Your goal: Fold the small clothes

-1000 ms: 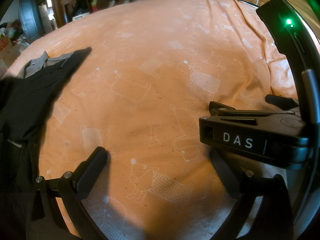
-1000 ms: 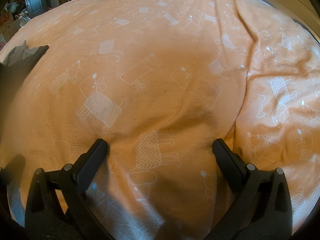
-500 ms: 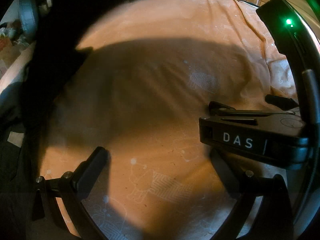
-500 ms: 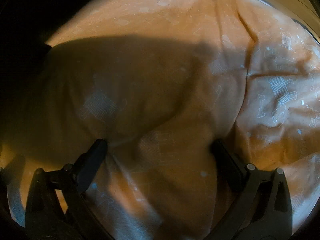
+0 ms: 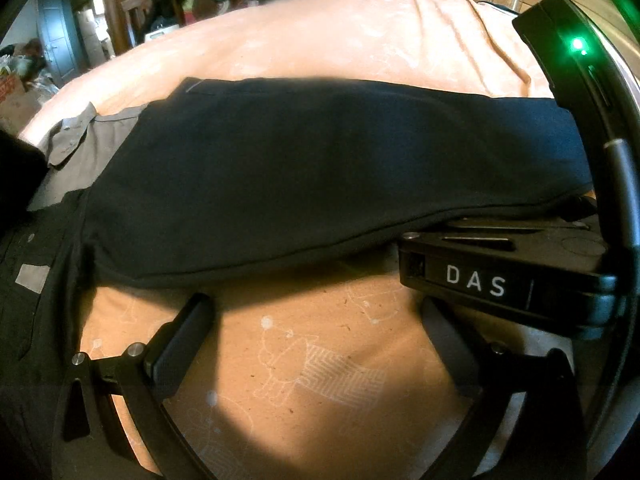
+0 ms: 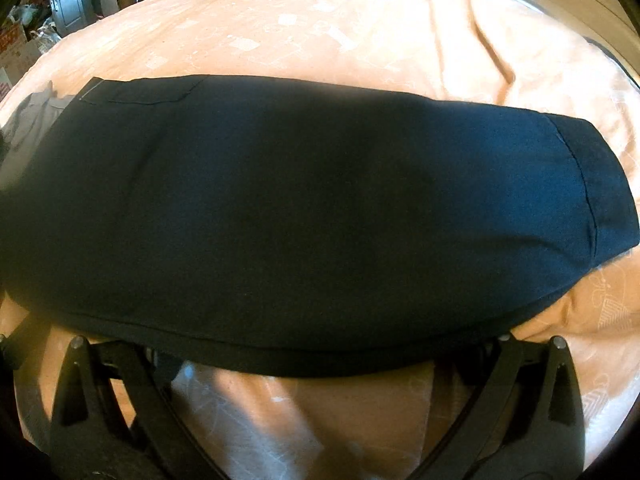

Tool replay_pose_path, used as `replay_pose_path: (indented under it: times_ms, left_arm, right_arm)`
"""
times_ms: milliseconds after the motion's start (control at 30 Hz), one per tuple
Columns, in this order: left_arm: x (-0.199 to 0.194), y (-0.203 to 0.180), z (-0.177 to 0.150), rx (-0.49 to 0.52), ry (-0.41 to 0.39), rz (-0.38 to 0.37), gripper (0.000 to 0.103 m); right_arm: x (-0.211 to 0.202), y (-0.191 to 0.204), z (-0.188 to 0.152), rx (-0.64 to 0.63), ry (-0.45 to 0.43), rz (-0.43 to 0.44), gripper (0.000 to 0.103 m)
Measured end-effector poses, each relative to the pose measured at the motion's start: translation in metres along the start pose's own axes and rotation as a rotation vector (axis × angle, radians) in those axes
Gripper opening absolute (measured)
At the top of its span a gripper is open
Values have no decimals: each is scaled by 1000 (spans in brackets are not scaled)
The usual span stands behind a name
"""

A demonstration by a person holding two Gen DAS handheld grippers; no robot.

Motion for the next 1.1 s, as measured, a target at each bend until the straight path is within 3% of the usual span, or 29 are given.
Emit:
replay_pose_path:
  times_ms: [1100]
  left_arm:
    - [1,1,0,-15,-2,-13,103]
  right_arm:
    - [1,3,0,-6,7,-7,103]
Point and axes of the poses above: each gripper's, at about its wrist camera, not at the fingertips, and x roughly the way its jaws point, y to its left, z to its top, the point moved 9 cm from there along x, roughly the way its jaws point, and after that the axes turned 15 degrees about -y, right-handed, at the moved point
